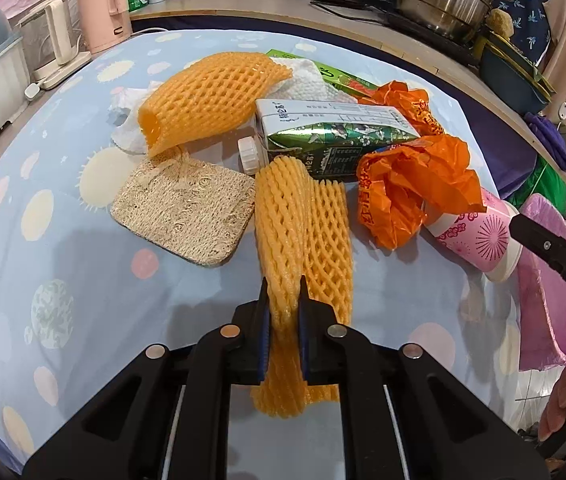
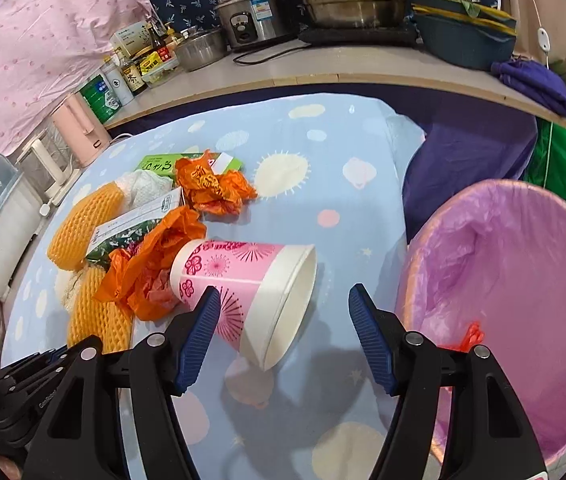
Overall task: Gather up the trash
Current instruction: 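Grasp the orange foam net with the left tool while the right tool grasps the pink paper cup, then carry the net and cup over the bin and open both tools to drop them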
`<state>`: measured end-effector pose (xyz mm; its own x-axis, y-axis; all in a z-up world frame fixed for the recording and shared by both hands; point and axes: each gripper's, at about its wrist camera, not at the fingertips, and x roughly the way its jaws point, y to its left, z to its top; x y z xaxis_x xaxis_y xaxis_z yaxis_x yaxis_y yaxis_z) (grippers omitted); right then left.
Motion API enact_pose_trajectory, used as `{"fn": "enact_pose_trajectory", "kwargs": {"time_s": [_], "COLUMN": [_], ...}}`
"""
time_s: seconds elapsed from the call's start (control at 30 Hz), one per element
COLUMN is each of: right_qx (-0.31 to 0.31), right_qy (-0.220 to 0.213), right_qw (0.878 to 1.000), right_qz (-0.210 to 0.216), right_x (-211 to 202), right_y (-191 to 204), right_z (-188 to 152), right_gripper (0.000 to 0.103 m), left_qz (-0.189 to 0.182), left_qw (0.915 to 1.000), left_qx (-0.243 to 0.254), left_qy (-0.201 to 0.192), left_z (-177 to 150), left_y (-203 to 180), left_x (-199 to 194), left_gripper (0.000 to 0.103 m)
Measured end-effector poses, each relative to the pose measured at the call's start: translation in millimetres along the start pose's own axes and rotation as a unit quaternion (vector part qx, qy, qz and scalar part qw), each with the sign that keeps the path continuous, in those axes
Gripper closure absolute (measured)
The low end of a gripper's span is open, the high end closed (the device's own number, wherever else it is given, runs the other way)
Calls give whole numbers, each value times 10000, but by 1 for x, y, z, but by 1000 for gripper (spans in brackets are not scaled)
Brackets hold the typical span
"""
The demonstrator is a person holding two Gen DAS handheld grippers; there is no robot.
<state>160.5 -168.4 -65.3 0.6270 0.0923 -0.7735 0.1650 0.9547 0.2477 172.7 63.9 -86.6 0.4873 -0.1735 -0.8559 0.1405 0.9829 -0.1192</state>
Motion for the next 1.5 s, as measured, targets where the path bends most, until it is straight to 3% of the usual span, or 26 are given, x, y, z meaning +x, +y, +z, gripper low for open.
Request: {"fn": "enact_pose_trajectory", "kwargs": {"time_s": [0.17,0.33,0.53,1.0,1.5], "right_qx": [124,43,-62,50,700], "right_qy": [173,195,50,-577,-1149], "right_qw": [9992,9984,9978,9962,9909], "right_qz": [344,533,654,647,49], "right_x": [8,7,-11,-92,-158], "right_y": [0,7,13,-6,-93], "right_z": [-7,-12,-17,-23,-42], "right_gripper": [60,89,99,99,99], "left_qz": [-8,-29,-38,-415,-1151], "left_qw": [10000,9999,9996,9949,9771], "left_qx": [36,65,179,500,1424], "left_qy": [-36,-78,-219,-772,-1084], "left_z": [0,-1,-4,-18,-25], "left_y": [-3,-6,-13,-40,-147], "left_x": [-2,-6,-21,-96,-134], "left_gripper": [93,93,93,93,93]}}
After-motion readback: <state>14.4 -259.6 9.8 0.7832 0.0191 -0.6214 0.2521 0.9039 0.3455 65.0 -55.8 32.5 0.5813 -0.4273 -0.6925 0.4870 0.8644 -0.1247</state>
